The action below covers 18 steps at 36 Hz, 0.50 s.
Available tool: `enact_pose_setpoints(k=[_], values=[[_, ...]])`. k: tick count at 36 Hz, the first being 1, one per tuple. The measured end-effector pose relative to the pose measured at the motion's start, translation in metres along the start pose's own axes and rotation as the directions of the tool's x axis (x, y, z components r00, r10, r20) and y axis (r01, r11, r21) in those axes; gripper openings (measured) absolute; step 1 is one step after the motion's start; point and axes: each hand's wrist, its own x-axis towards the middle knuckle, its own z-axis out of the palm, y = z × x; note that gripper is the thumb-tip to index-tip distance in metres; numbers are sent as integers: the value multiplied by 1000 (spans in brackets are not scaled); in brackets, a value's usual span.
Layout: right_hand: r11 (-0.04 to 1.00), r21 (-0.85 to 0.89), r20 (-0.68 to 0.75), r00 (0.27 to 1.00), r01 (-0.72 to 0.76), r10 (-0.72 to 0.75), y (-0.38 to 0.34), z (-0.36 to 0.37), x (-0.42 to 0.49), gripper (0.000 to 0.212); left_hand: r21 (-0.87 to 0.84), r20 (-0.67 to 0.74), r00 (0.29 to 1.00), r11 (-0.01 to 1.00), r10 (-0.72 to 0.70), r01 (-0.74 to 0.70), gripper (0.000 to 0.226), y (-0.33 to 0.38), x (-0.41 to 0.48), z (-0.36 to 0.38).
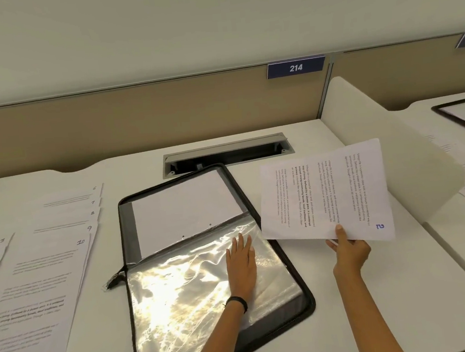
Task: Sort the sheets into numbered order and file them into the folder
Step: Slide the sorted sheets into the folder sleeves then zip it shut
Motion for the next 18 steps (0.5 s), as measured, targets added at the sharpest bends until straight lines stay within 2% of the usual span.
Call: enact_pose_setpoints(k=[5,7,12,15,18], values=[[1000,-14,21,999,-25,25,5,2,1,47,-10,-6,1000,1000,-4,4,66,2,-1,-1],[999,-24,36,999,-36,37,6,1,2,46,-39,-12,1000,999,-8,8,90,1,-2,-1],[995,-88,78,995,-53,60,8,-5,7,43,1,2,1000,1000,-5,5,99,5,-3,-3],[985,-165,92,994,-44,60,13,-12,13,42,108,12,1000,994,15,-16,109,3,-4,-2],[970,-242,102,993,-27,54,14,-21,18,43,192,24,999,981,30,-34,106,3,-5,-2]])
